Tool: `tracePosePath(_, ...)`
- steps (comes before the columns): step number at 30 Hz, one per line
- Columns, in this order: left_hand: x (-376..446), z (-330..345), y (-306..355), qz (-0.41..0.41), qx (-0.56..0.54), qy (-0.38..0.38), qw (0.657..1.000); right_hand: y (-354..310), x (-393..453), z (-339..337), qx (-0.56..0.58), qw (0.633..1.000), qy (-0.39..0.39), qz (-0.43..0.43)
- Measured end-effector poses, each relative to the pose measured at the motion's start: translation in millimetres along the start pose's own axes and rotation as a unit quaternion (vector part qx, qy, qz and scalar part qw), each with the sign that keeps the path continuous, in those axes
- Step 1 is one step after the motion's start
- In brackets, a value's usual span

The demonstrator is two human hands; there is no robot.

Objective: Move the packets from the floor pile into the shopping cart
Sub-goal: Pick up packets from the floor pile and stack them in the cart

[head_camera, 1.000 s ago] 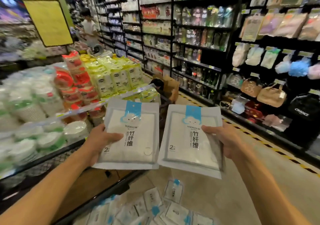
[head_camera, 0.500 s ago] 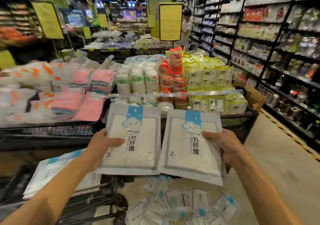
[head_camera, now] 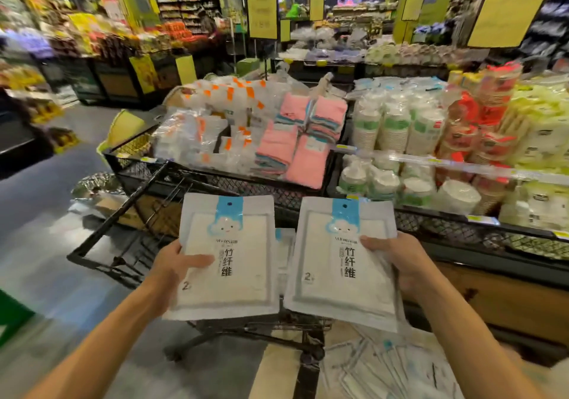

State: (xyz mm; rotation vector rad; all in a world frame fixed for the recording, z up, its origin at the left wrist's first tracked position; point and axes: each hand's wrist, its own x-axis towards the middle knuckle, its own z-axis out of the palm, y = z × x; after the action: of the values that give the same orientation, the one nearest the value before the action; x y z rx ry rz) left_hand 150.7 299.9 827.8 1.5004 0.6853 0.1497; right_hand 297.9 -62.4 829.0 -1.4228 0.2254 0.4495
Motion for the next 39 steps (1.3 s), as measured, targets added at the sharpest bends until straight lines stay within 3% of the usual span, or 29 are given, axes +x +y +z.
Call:
tracePosePath(9, 74, -51, -49, -0.076, -0.035, 0.064, 0.994, 41, 100, 73, -0.026, 0.998, 0.009, 0.051)
tracePosePath(18, 194, -55, -77, -0.151, 0.026, 0.130, 0.980, 86, 236, 110, -0.043, 0.990, 0.011, 0.132)
tracePosePath(24, 284, -38, -105, -0.184, 0.052, 0.121, 0.974, 112, 306, 133, -0.071, 0.983, 0.037, 0.166)
tracePosePath(34, 470, -22, -218, -0.213, 0.126, 0.057, 0.967, 213, 439, 181, -0.132, 0.968, 0.062, 0.202)
tracePosePath(39, 523, -24, -268, -0.221, 0.171, 0.042, 0.959, 258, 485, 207, -0.131, 0.968, 0.088, 0.196)
